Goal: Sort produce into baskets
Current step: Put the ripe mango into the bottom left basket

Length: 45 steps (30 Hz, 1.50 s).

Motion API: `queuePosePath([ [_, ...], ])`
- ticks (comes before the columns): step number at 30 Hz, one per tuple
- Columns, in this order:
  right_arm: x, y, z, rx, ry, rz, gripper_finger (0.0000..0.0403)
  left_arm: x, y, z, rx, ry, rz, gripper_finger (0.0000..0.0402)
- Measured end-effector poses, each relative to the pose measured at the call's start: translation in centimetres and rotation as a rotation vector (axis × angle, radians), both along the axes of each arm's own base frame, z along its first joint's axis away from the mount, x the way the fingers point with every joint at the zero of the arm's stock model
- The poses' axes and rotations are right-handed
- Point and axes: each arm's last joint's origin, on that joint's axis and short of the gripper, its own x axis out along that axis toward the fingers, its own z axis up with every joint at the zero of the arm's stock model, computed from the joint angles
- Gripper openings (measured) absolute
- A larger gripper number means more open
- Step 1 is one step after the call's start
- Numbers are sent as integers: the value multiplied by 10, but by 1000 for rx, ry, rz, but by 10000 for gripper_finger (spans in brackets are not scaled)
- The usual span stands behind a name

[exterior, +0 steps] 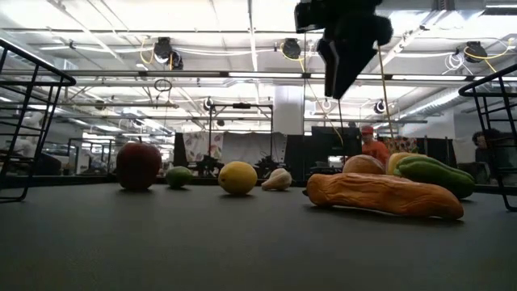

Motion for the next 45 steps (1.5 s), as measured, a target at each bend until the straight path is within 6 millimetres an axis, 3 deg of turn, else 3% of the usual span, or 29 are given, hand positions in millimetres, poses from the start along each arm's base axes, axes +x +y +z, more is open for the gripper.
queuePosePath([
  [10, 24, 1, -50, 38, 198, 141, 344, -17, 9, -10, 104, -51, 24, 226],
  [18, 30, 0, -86, 30, 405, 261, 347, -26, 16, -16, 97, -64, 29, 226],
  [27, 29, -12, -95, 72, 455, 289, 347, -26, 15, -16, 53, -86, 29, 226],
  [37, 13, -15, -124, 115, 510, 247, 336, -25, 13, -17, 8, -79, 27, 226],
  [45, 13, -13, -124, 95, 492, 179, 287, -25, 13, -17, 7, -79, 26, 226],
])
